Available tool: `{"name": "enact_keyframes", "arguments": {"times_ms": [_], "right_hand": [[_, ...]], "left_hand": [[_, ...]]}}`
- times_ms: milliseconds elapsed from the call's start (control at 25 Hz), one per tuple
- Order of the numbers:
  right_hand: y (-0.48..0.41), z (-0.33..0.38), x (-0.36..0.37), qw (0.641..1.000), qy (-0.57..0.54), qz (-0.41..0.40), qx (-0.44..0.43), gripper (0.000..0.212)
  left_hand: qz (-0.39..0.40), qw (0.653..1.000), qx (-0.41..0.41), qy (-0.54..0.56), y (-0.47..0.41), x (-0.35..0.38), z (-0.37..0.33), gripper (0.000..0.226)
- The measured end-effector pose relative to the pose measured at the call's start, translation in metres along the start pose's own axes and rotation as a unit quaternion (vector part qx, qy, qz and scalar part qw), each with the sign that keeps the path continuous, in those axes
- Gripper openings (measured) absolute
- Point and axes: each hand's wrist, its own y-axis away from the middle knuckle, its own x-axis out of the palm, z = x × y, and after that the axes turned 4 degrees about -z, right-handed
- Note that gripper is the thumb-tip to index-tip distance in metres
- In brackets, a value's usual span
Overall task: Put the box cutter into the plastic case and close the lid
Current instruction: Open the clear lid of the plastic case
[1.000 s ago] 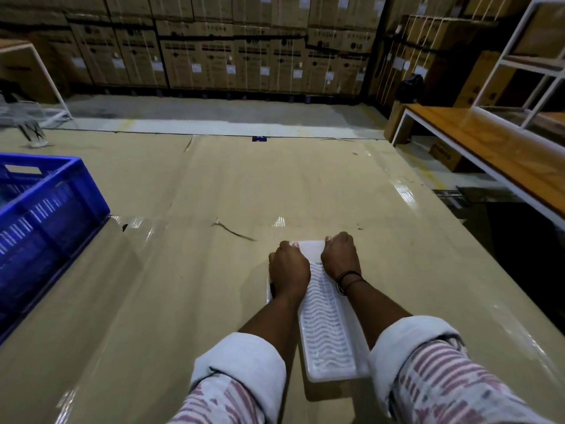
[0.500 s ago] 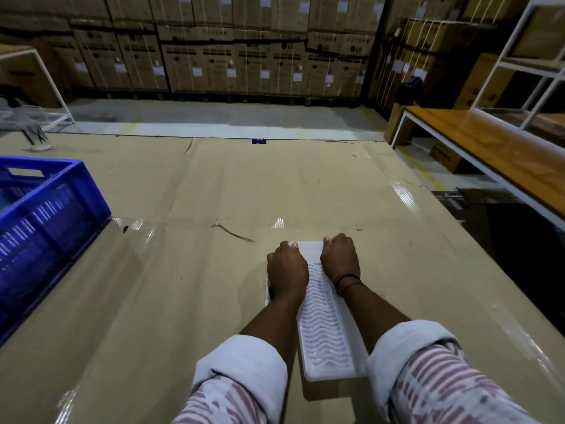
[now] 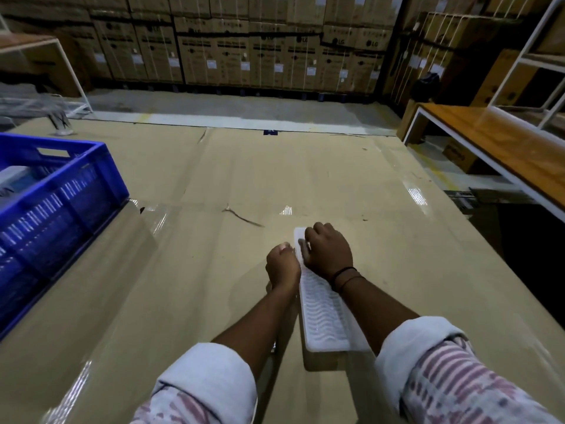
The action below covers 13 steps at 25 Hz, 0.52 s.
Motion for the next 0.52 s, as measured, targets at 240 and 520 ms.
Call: {"name": "enact_keyframes", "arguments": {"times_ms": [240, 520], "right_hand": [[0.006, 0.054, -0.042, 0.928, -0.003, 0.263, 0.265, 0.067], [0.024, 0.061, -0.046, 0.925, 0.021, 0.285, 0.249, 0.079]], "left_hand": [[0.012, 0.993, -0.075, 0.087, 0.031, -0.026, 0.012, 0.03], [0.09, 0.995, -0.032, 0.041, 0.059, -0.045, 0.024, 0.038]]}}
